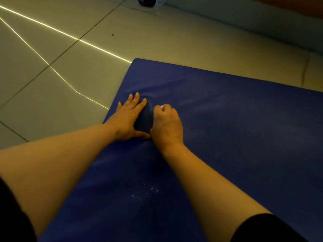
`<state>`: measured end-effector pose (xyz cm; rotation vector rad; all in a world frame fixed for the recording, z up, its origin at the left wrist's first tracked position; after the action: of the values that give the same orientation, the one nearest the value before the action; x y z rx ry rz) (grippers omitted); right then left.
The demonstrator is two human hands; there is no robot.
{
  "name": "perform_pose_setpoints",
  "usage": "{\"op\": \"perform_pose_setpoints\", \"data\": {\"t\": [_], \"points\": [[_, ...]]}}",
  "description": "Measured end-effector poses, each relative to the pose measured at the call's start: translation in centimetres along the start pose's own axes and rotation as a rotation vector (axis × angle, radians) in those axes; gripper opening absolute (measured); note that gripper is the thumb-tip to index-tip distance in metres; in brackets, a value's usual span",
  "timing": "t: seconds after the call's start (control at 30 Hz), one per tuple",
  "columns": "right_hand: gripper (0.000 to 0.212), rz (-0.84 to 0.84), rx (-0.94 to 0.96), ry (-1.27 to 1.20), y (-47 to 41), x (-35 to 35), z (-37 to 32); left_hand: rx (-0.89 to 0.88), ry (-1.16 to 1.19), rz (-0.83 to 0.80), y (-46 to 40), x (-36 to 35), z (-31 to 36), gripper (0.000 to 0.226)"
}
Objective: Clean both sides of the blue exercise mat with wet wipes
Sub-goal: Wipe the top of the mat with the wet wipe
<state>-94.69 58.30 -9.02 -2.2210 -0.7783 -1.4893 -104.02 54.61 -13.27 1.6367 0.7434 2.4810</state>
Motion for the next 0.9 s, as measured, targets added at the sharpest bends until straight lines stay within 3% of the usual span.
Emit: {"op": "perform_pose_setpoints", "data": {"t": [0.1,0.2,0.3,0.37,0.43,0.5,0.6,0.77,0.83,0.9], "points": [[0.010,0.073,0.041,0.064,0.0,1.7,2.9,0.005,-0.015,-0.007,0.0,0.0,0.0,0.120],[0.014,0.202,-0.223,0.052,0.4,4.5,9.6,0.007,-0.023,-0.015,0.0,-0.1,0.0,0.120],[0.014,0.248,-0.366,0.049,1.2,4.7,10.1,0.009,-0.025,-0.018,-0.1,-0.1,0.0,0.119],[0.016,0.197,-0.315,0.005,1.2,3.3,6.7,0.015,-0.031,-0.014,-0.1,-0.1,0.0,0.120],[0.011,0.132,-0.157,-0.001,1.8,1.3,2.3,0.018,-0.028,-0.008,-0.2,-0.1,-0.1,0.120],[0.020,0.112,-0.019,-0.007,2.6,0.4,-0.3,0.019,-0.021,-0.004,-0.2,-0.1,-0.1,0.119],[0.006,0.095,0.068,-0.001,2.0,1.1,1.3,0.015,-0.018,0.000,-0.2,-0.2,-0.2,0.120],[0.016,0.271,-0.308,0.021,2.2,5.2,10.6,0.015,-0.004,-0.001,-0.2,-0.3,-0.3,0.120],[0.015,0.259,-0.392,-0.004,2.6,4.7,10.3,0.014,0.000,0.009,-0.2,-0.3,-0.3,0.120],[0.016,0.184,-0.351,-0.056,2.3,3.2,7.1,0.016,-0.016,0.017,-0.2,-0.2,-0.3,0.120]]}}
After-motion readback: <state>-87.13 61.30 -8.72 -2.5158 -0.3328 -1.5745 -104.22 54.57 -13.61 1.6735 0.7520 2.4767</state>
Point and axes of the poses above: each hand's wrist, its own y-axis away from the middle knuckle, its own x-axis out of the back of the hand, z = x × y, the point moved 10 cm from there along -y, towards the middle knuckle, and after that the axes turned 3 degrees about y, right-handed, at the moved point
